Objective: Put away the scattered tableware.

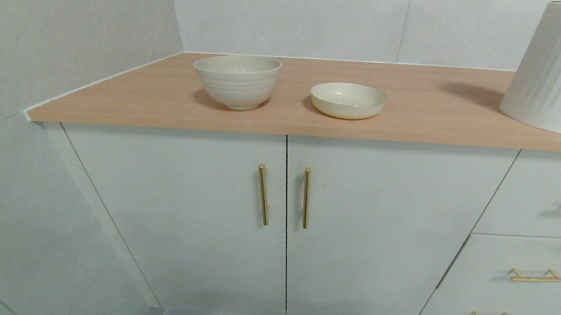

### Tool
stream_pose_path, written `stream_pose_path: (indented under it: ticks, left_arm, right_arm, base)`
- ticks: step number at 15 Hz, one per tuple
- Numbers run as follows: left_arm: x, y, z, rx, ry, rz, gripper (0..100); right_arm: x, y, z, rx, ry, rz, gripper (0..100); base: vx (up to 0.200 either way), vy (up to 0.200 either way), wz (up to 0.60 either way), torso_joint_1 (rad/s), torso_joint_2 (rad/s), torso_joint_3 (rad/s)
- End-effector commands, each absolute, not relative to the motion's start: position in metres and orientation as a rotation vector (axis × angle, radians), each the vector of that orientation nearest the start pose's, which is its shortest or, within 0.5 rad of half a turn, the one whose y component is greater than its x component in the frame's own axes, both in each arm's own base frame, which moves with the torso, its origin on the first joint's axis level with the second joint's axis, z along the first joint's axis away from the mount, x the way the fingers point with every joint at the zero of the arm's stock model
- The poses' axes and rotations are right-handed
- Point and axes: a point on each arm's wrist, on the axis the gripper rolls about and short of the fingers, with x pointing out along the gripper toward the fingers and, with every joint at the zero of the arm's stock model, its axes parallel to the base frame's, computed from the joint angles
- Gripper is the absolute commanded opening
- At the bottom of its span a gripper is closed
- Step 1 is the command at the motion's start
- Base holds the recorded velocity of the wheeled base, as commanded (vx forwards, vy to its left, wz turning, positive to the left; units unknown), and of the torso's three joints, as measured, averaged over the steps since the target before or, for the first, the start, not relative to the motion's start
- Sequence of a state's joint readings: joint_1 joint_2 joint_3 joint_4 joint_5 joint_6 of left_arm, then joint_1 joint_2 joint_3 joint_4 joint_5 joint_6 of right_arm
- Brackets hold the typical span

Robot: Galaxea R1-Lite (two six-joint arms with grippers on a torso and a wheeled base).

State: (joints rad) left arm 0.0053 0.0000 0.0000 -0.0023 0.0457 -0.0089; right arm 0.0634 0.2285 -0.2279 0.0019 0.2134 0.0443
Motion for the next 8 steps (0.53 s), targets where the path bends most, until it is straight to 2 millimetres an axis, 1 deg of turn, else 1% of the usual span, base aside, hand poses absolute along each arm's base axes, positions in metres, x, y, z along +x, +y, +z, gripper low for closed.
stream_pose_path:
  ticks: [1, 3, 5, 7, 8]
  left_arm:
    - [-0.023, 0.001, 0.076, -0.011, -0.003, 0.052, 100]
    - [-0.023, 0.001, 0.076, -0.009, -0.003, 0.052, 100]
    - [-0.023, 0.001, 0.076, -0.009, -0.003, 0.052, 100]
    - [-0.023, 0.001, 0.076, -0.009, -0.003, 0.052, 100]
    - [-0.023, 0.001, 0.076, -0.009, -0.003, 0.052, 100]
  right_arm:
    - [0.051, 0.017, 0.179, 0.083, 0.317, 0.53, 100]
    - [0.096, 0.036, 0.191, 0.076, 0.434, 0.621, 100]
    - [0.13, 0.059, 0.193, 0.059, 0.478, 0.707, 100]
    - [0.158, 0.088, 0.192, 0.069, 0.494, 0.792, 100]
    - [0.176, 0.106, 0.19, 0.081, 0.494, 0.831, 100]
  base:
    - [0.0, 0.0, 0.0, 0.0, 0.0, 0.0]
    - [0.0, 0.0, 0.0, 0.0, 0.0, 0.0]
    - [0.0, 0.0, 0.0, 0.0, 0.0, 0.0]
    - [0.0, 0.0, 0.0, 0.0, 0.0, 0.0]
    - [0.0, 0.0, 0.0, 0.0, 0.0, 0.0]
